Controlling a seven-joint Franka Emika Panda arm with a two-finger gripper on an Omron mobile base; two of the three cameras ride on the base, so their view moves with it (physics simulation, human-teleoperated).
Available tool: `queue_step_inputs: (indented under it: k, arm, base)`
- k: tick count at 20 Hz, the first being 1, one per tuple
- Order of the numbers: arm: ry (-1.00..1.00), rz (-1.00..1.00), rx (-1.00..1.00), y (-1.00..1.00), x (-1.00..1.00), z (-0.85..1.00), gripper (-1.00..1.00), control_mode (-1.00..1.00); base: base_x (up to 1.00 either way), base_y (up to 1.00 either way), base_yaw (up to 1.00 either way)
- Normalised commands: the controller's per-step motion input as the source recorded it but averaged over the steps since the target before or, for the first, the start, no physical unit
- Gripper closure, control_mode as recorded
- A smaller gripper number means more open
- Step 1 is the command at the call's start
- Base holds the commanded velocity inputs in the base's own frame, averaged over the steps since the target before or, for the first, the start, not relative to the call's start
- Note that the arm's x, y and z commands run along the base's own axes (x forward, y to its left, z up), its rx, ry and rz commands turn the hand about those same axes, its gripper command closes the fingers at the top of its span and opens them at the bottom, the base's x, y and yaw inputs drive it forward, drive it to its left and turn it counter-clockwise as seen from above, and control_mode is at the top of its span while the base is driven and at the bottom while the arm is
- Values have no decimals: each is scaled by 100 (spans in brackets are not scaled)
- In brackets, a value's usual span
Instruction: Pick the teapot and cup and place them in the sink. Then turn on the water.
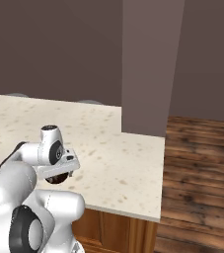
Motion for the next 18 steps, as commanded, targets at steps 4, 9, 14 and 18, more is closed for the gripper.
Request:
queue_step_inputs:
  k: [4, 9, 14, 18]
  arm:
    - [-2, -3, 0, -23, -21, -80, -100, -100]
    - [-7, -1, 0, -5, -3, -87, -100, -100]
    - [-8, 0, 0, 0, 0, -63, -100, -100]
    - [-6, 0, 0, 0, 0, -47, 100, -100]
  base:
    - [0, 0, 0]
    - [0, 0, 0]
    - [0, 0, 0]
    - [0, 0, 0]
